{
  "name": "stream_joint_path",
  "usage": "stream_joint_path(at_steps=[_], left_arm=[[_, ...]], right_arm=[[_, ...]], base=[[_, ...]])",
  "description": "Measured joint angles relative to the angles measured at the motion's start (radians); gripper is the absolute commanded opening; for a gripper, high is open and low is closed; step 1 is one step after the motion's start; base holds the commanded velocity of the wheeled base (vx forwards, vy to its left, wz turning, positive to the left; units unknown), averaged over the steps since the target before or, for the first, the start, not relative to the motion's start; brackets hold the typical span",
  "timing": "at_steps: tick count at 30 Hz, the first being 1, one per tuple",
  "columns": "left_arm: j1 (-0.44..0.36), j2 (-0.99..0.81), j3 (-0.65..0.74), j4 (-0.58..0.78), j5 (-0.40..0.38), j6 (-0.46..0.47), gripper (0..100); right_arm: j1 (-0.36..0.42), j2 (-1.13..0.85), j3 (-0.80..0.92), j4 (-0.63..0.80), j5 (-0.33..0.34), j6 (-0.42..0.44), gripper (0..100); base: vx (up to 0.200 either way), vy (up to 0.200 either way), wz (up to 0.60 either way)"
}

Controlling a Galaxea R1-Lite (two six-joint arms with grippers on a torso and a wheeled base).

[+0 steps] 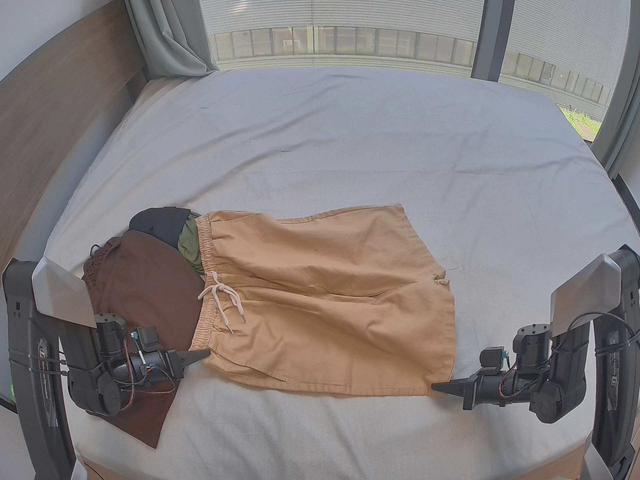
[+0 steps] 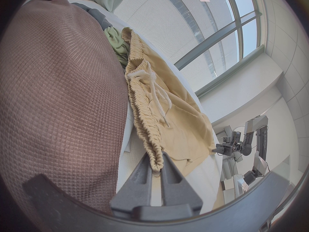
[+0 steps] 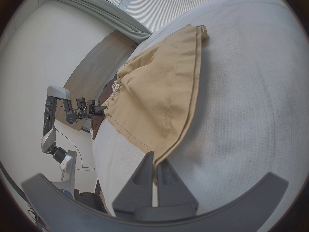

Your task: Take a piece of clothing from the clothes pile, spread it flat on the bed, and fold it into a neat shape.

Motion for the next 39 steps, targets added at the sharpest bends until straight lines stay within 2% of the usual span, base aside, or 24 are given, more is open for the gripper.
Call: stream_joint_path(at_steps=[11,16,27,39], left_arm=[[0.0,0.0,0.005,0.0,0.0,0.0,0],[-0.001,-0.003,0.025,-0.001,0.0,0.0,0],[0.001,-0.086,0.168,-0.001,-0.015,0.001,0],[0.007,-0.13,0.229,0.0,-0.015,0.011,0]], right_arm=[[-0.003,0.0,0.004,0.0,-0.009,0.005,0],[-0.003,0.0,0.01,0.0,-0.041,0.006,0],[0.001,-0.039,0.055,0.002,-0.07,0.005,0],[-0.009,-0.088,0.097,0.004,-0.066,0.003,0]], base=[[0.0,0.0,0.0],[0.0,0.0,0.0],[0.0,0.0,0.0],[0.0,0.0,0.0]])
